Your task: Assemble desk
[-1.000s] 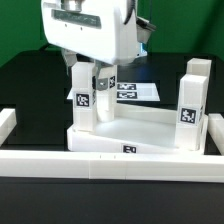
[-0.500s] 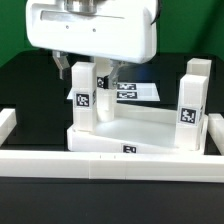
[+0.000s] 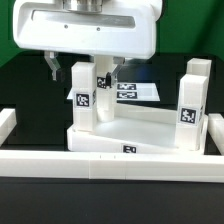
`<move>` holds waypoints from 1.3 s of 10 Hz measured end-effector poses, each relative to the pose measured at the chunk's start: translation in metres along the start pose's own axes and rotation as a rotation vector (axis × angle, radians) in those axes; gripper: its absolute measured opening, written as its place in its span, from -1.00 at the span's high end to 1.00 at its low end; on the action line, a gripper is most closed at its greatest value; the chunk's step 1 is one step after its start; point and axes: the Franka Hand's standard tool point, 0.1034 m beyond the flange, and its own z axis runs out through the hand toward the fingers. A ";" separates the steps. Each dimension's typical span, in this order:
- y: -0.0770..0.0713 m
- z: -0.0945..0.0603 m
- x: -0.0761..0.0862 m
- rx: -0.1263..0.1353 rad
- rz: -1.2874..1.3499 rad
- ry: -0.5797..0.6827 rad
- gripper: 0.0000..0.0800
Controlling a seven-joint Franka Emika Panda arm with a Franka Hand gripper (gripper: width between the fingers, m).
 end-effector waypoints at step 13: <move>0.003 0.002 -0.002 0.035 0.609 -0.005 0.27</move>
Offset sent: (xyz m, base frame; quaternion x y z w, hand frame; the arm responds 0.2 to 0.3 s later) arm 0.0000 0.0000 0.0000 0.0000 0.0000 0.0000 1.0000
